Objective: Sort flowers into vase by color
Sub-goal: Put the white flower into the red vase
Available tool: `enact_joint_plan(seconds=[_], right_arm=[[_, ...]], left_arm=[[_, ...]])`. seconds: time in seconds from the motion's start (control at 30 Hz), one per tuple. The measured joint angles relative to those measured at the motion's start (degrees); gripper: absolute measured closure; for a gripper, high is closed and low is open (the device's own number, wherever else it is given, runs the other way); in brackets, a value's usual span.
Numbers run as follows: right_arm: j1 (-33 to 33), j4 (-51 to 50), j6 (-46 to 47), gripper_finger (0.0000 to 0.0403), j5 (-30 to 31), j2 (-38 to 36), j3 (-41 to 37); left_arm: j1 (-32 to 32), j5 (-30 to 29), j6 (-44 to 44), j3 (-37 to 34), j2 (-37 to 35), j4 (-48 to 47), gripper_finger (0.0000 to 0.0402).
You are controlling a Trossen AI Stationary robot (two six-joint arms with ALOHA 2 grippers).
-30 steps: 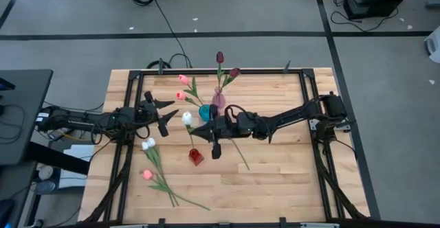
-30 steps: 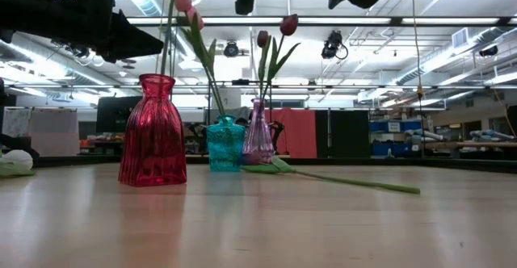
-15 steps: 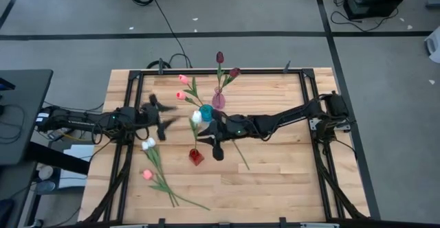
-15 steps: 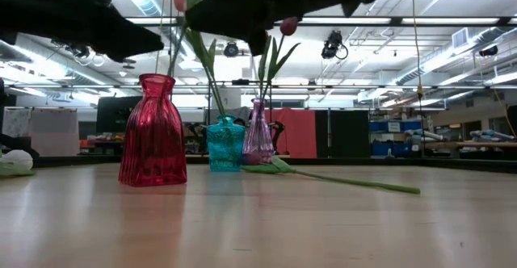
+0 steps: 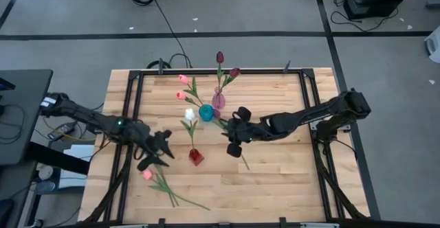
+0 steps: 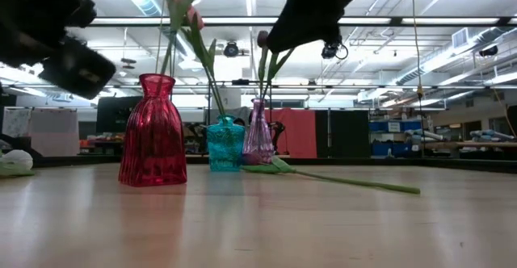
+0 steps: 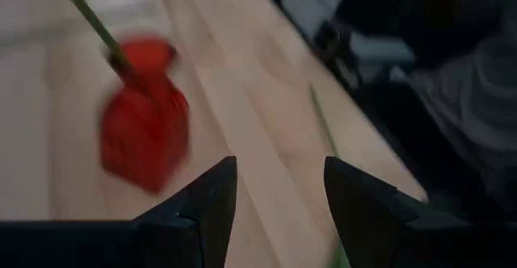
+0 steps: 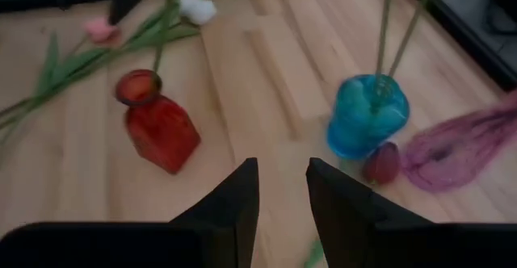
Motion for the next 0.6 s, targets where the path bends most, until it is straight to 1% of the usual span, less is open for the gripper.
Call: enact_joint_plan(seconds=[0.1, 0.27, 0.33, 0.43, 0.53, 0.6], right_arm=[[0.81, 0.55, -0.11, 0.0284, 1.62, -0.06, 0.00], [0.30, 1.80, -0.22, 0.0284, 1.10, -0.11, 0.00], [-0.13, 1.82, -0.33, 0.0284, 1.10, -0.11, 0.00], [-0.61, 1.88, -1.65, 0.0284, 1.12, -0.11, 0.00], [-0.67, 1.57, -1.97, 0.0284, 2.02, -0.11, 0.00], [-0.65, 0.81, -3.48, 0.0284, 1.82, -0.11, 0.00]], left_arm=[[-4.47, -3.12, -1.36, 1.61, 1.95, -5.49, 0.0210], [-10.70, -8.40, -1.66, 4.89, 3.57, -16.43, 0.0217], [-12.39, -9.46, -2.52, 4.72, 4.29, -16.15, 0.0221], [-13.84, -11.57, -4.28, 3.95, 6.23, -13.21, 0.0224], [-14.26, -16.52, -10.02, 3.79, 9.35, -9.36, 0.0224], [-14.32, -17.11, -13.44, 4.59, 12.39, -9.99, 0.0224]])
